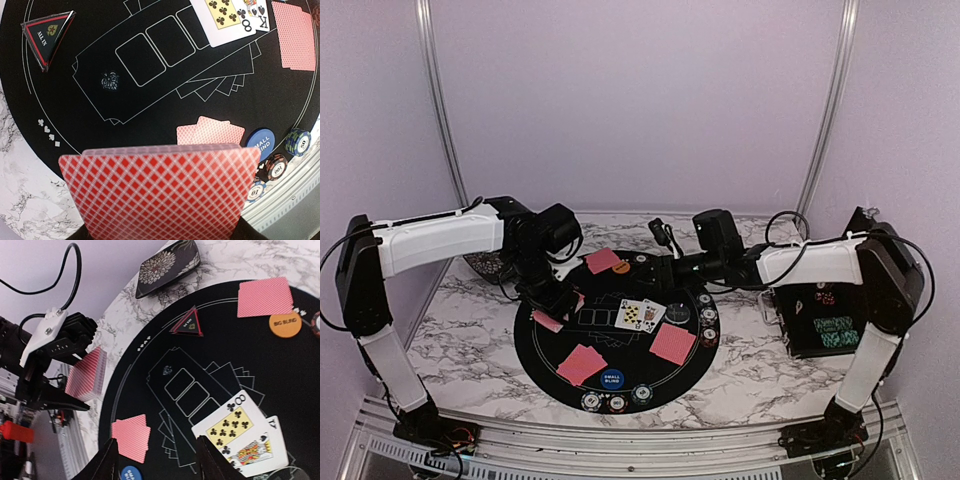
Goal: Distribute texas hold em gaming equipment
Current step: Flop the poker card in the community card area, then adjust the poker card in the community card area.
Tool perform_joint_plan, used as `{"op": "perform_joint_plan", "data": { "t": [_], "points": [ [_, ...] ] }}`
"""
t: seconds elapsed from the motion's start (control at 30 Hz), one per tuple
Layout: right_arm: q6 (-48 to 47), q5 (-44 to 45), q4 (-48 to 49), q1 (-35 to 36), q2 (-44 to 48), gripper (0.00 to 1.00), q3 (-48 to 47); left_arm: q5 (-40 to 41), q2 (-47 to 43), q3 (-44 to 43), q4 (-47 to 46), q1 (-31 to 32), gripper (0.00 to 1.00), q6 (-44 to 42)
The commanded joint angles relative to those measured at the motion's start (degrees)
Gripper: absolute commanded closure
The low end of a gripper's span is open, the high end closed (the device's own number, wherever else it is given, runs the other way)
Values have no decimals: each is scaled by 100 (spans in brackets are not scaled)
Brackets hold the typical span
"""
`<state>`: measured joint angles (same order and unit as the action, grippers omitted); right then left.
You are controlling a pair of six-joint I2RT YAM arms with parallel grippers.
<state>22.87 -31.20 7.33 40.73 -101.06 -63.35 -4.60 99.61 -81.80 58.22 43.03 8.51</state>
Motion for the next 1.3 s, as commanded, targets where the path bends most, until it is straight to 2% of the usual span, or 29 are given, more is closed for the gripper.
{"op": "perform_joint_plan", "data": {
  "t": [0.0,0.27,0.37,0.77,1.1,1.27],
  "points": [
    [1530,-1206,573,-23,-421,49,-282,-91,-34,-259,-12,88,43,-81],
    [2271,-1474,1032,-38,-839,47,-419,-80,45,-385,23,140,43,-111],
    [2288,-1355,896,-42,-841,46,-430,-64,43,-383,40,144,43,-113],
    [1571,-8,-171,-68,-787,35,-458,-6,-7,-302,49,144,43,-107],
    [983,1009,-850,48,-1531,34,-1387,55,-90,-263,49,127,43,-124],
    [793,1028,-1238,47,-2015,34,-1975,71,-135,-214,49,104,43,-122]
  ]
}}
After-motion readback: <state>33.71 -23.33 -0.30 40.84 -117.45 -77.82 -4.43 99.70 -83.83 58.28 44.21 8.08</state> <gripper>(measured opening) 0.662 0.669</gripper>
